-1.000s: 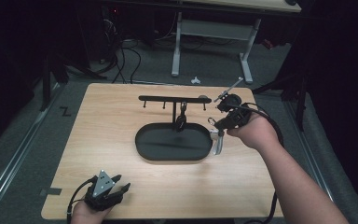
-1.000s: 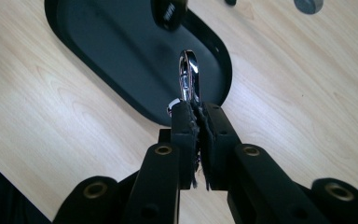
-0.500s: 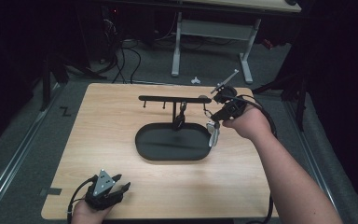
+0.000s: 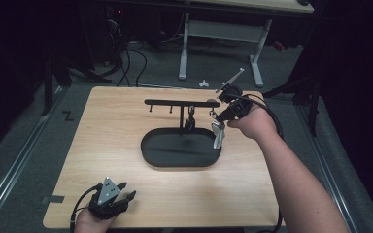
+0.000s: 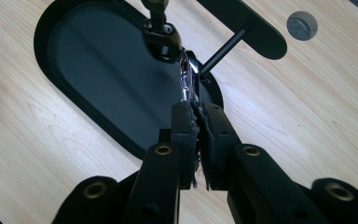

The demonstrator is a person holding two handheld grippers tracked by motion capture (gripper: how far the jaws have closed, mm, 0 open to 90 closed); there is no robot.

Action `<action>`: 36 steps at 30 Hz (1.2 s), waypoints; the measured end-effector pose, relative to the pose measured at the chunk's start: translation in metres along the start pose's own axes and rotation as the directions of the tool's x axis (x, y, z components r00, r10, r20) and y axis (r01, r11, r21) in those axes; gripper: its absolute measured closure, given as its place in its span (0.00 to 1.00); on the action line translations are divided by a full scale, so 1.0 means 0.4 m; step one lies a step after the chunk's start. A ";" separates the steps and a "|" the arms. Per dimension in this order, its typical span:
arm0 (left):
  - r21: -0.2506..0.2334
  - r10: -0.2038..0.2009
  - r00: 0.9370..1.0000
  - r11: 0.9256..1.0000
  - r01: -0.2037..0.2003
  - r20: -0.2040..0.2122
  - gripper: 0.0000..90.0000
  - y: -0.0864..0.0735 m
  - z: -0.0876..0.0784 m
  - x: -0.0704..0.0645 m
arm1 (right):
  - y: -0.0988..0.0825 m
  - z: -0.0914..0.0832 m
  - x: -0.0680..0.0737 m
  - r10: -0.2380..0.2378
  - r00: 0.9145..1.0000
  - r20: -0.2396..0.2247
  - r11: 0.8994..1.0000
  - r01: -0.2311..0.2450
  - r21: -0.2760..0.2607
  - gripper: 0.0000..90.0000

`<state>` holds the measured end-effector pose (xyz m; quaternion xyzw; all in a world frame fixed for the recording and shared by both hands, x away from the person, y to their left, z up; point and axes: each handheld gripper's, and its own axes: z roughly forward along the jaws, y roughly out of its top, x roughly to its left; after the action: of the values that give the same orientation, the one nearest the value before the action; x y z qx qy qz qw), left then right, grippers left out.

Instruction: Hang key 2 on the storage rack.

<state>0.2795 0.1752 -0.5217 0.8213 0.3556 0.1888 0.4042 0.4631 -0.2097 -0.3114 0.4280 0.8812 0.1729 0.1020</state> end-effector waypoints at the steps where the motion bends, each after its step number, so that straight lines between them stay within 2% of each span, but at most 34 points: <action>1: 0.002 0.003 1.000 1.000 -0.003 -0.001 0.59 0.000 -0.001 0.001 | 0.001 0.003 -0.002 -0.004 1.000 -0.001 1.000 0.004 -0.002 0.94; 14: 0.011 0.010 1.000 1.000 -0.010 -0.005 0.59 -0.007 -0.007 -0.001 | -0.004 0.031 -0.026 0.028 1.000 0.001 1.000 -0.028 -0.004 0.94; 22: 0.012 0.008 1.000 1.000 -0.008 -0.003 0.59 -0.007 -0.008 -0.003 | -0.001 0.043 -0.041 0.045 0.999 -0.003 0.999 -0.045 -0.030 0.94; 28: 0.017 0.009 1.000 1.000 -0.009 -0.002 0.59 -0.008 -0.007 -0.002 | 0.005 0.068 -0.049 0.061 0.998 0.000 0.997 -0.061 -0.050 0.93; 36: 0.018 0.008 1.000 1.000 -0.008 -0.004 0.58 -0.009 -0.008 0.000 | -0.005 0.087 -0.048 0.102 0.995 0.015 0.993 -0.100 -0.062 0.82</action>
<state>0.2759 0.1784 -0.5225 0.8261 0.3547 0.1890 0.3951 0.4848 -0.2185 -0.3437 0.4702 0.8518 0.2009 0.1141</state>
